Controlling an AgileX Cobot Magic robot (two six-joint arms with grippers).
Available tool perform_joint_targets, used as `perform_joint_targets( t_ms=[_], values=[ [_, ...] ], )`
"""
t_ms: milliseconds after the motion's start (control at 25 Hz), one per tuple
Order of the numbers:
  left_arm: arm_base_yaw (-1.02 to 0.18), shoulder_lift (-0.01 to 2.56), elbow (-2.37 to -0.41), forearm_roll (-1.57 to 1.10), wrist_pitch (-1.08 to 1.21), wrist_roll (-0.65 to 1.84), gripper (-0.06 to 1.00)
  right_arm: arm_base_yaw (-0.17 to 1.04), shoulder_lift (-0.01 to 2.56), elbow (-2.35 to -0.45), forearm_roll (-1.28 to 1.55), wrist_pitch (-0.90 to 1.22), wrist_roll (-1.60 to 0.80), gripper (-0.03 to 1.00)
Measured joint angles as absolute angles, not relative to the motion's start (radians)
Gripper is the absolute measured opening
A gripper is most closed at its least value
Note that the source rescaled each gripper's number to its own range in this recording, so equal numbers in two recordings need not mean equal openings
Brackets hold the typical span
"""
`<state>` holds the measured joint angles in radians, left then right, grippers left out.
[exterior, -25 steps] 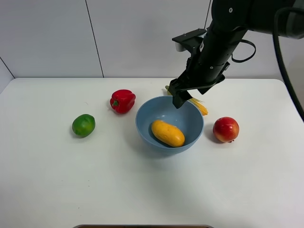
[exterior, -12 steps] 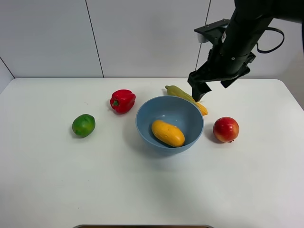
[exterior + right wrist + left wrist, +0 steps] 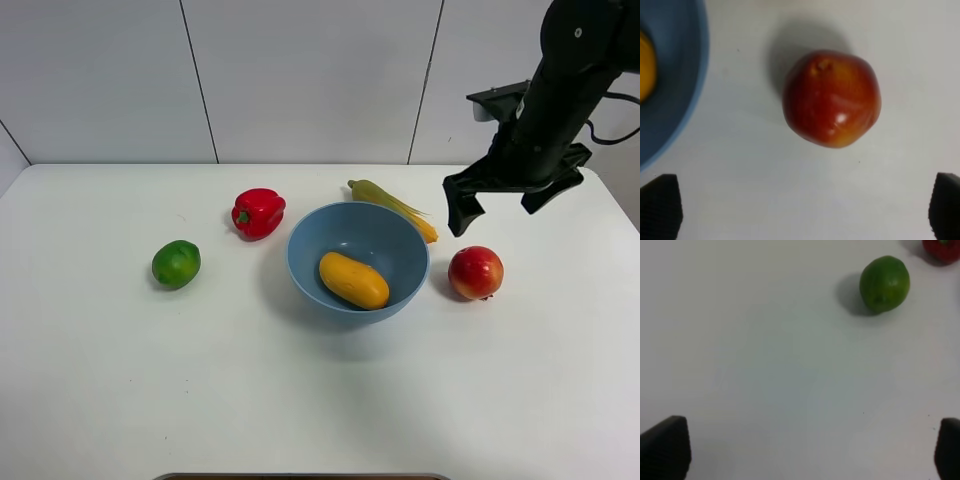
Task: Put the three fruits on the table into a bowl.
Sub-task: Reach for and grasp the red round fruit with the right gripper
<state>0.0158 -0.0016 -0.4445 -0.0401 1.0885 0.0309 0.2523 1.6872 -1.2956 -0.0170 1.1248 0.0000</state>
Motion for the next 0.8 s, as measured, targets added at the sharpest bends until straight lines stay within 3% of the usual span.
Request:
perform_joint_targets(
  t_ms=[400, 800],
  values=[
    [0.016, -0.002, -0.445, -0.040, 1.089, 0.031, 1.00, 0.111, 1.687, -1.149, 0.098, 1.004, -0.062, 1.00],
    [0.016, -0.002, -0.445, -0.040, 1.089, 0.031, 1.00, 0.086, 1.750, -1.136, 0.124, 0.920, -0.086, 1.00]
  ],
)
